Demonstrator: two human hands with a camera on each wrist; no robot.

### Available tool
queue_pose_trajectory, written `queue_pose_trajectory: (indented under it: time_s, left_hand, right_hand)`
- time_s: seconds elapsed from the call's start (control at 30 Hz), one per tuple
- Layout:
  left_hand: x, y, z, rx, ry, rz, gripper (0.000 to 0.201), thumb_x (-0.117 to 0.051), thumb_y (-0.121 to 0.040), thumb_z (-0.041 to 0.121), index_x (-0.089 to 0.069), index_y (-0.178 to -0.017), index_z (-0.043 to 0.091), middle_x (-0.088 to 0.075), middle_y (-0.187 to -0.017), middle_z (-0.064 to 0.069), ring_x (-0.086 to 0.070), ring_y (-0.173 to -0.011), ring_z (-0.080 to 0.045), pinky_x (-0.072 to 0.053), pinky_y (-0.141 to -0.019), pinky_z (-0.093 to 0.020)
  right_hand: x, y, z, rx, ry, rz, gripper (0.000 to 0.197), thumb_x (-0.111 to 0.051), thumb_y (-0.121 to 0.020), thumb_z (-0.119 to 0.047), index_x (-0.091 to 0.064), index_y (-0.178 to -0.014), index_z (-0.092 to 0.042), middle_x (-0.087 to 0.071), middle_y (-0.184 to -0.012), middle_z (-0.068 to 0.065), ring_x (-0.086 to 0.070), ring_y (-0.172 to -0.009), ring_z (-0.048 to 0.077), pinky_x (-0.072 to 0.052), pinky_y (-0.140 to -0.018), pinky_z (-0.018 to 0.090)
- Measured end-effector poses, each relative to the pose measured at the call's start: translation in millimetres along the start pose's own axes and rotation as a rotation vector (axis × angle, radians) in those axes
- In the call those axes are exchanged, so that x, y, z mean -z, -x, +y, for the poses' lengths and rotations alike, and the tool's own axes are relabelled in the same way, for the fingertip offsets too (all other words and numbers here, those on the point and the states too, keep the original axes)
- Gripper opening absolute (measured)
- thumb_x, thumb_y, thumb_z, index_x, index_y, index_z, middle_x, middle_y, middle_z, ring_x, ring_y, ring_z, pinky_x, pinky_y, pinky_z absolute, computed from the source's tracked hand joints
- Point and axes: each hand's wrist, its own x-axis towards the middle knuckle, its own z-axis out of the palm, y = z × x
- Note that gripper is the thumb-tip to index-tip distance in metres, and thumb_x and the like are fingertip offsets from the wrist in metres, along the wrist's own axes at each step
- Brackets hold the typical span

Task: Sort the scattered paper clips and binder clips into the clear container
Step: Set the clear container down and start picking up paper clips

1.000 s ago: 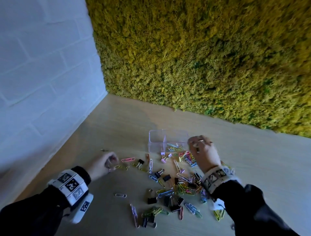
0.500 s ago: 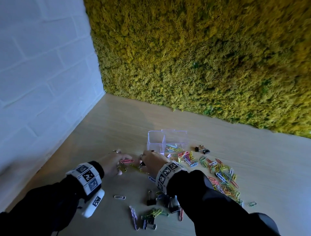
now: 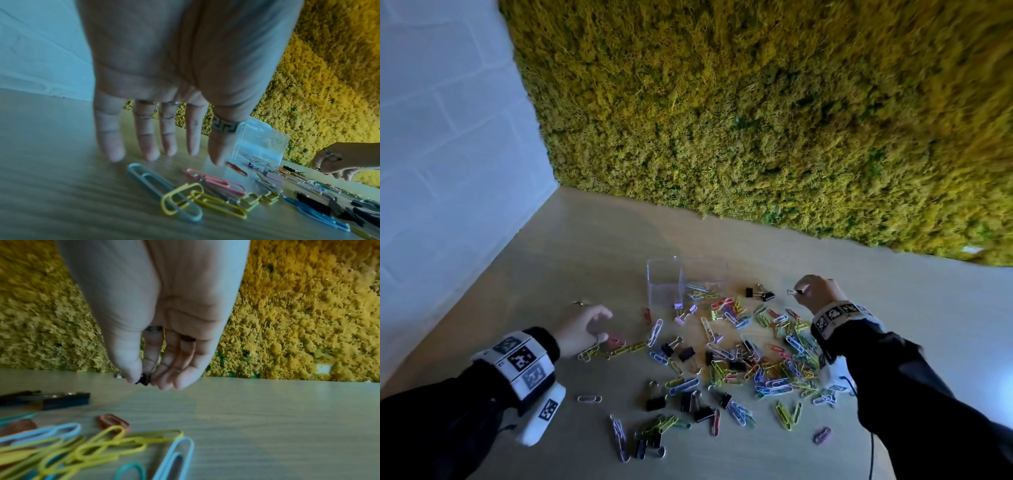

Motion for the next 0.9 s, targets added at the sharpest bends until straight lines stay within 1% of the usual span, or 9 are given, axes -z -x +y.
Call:
queue_pose_trajectory:
  time_s: [0.17, 0.37, 0.43, 0.5, 0.57, 0.67, 0.77, 0.83, 0.9]
  left_hand:
    - [-4.7, 1.7, 5.7, 0.122, 0.013, -0.050, 0.057, -0.061, -0.084, 0.024, -0.034, -0.135, 0.020, -0.038, -0.139, -0.012, -0.041, -0.126, -0.026, -0.038, -0.102, -0.038]
    - [-22.2, -5.7, 46.6, 0.170, 0.203, -0.105, 0.074, -0.059, -0.086, 0.027, -0.012, -0.143, 0.017, -0.025, -0.147, -0.018, -0.035, -0.131, -0.032, -0.037, -0.102, -0.043]
    - [-34.3, -11.1, 64.6, 0.124, 0.131, -0.118, 0.069, -0.059, -0.086, 0.032, -0.019, -0.140, 0.018, -0.030, -0.142, -0.017, -0.041, -0.125, -0.033, -0.039, -0.100, -0.040]
    - [-43.6, -13.7, 76.2, 0.058, 0.054, -0.142, 0.058, -0.059, -0.085, 0.036, -0.032, -0.133, 0.021, -0.033, -0.136, -0.012, -0.041, -0.123, -0.029, -0.038, -0.103, -0.037]
    - [-44.5, -12.3, 80.3, 0.008, 0.042, -0.164, 0.049, -0.059, -0.084, 0.037, -0.043, -0.128, 0.023, -0.036, -0.129, -0.009, -0.042, -0.120, -0.023, -0.036, -0.104, -0.034]
    - [-36.3, -10.5, 75.5, -0.018, 0.030, -0.003, 0.047, -0.060, -0.085, 0.030, -0.045, -0.129, 0.021, -0.040, -0.126, -0.010, -0.043, -0.109, -0.022, -0.036, -0.095, -0.031]
    - [-37.8, -8.4, 68.2, -0.032, -0.053, 0.009, 0.049, -0.059, -0.086, 0.024, -0.042, -0.132, 0.023, -0.035, -0.126, -0.010, -0.038, -0.115, -0.027, -0.035, -0.097, -0.033]
    - [-45.8, -5.4, 69.7, -0.082, -0.067, -0.048, 0.046, -0.058, -0.086, 0.020, -0.044, -0.130, 0.025, -0.036, -0.121, -0.009, -0.039, -0.110, -0.025, -0.036, -0.093, -0.031]
    - [-53.9, -1.5, 71.8, -0.149, -0.039, -0.097, 0.043, -0.057, -0.086, 0.015, -0.047, -0.127, 0.026, -0.038, -0.110, -0.006, -0.042, -0.097, -0.018, -0.036, -0.082, -0.026]
  right_hand:
    - [-5.5, 13.1, 16.2, -0.102, -0.012, -0.109, 0.043, -0.060, -0.084, -0.037, -0.049, -0.118, -0.013, -0.050, -0.121, 0.014, -0.052, -0.110, 0.031, -0.042, -0.095, 0.039]
    - [-38.1, 45.7, 13.5, -0.113, -0.210, -0.184, 0.043, -0.056, -0.086, -0.017, -0.045, -0.127, -0.008, -0.038, -0.138, 0.022, -0.038, -0.125, 0.038, -0.033, -0.106, 0.044]
    - [-49.8, 59.3, -4.9, 0.006, -0.257, -0.284, 0.043, -0.056, -0.087, -0.016, -0.045, -0.128, -0.010, -0.038, -0.138, 0.017, -0.043, -0.121, 0.034, -0.039, -0.104, 0.041]
    - [-51.8, 74.2, -16.8, 0.122, -0.308, -0.339, 0.030, -0.054, -0.089, -0.011, -0.054, -0.118, -0.006, -0.047, -0.124, 0.013, -0.053, -0.103, 0.024, -0.048, -0.083, 0.024]
    - [-43.5, 84.2, -11.1, 0.193, -0.302, -0.258, 0.027, -0.050, -0.091, -0.017, -0.056, -0.116, -0.009, -0.049, -0.119, 0.008, -0.051, -0.099, 0.017, -0.045, -0.077, 0.014]
    - [-30.8, 93.3, 31.6, 0.033, -0.141, -0.096, 0.038, -0.045, -0.090, -0.042, -0.047, -0.124, -0.025, -0.043, -0.126, 0.010, -0.050, -0.107, 0.024, -0.044, -0.097, 0.039]
    - [-29.1, 113.1, 53.9, -0.162, -0.063, -0.187, 0.051, -0.040, -0.084, -0.060, -0.041, -0.127, -0.033, -0.039, -0.127, 0.013, -0.050, -0.109, 0.036, -0.043, -0.098, 0.044]
    - [-35.7, 126.6, 42.8, -0.059, -0.137, -0.238, 0.065, -0.030, -0.067, -0.079, -0.050, -0.118, -0.044, -0.045, -0.120, -0.005, -0.045, -0.110, 0.032, -0.042, -0.094, 0.040]
    - [-46.8, 137.9, 20.4, 0.094, -0.056, -0.328, 0.055, -0.032, -0.076, -0.072, -0.054, -0.117, -0.043, -0.041, -0.109, -0.018, -0.041, -0.114, 0.027, -0.044, -0.093, 0.041]
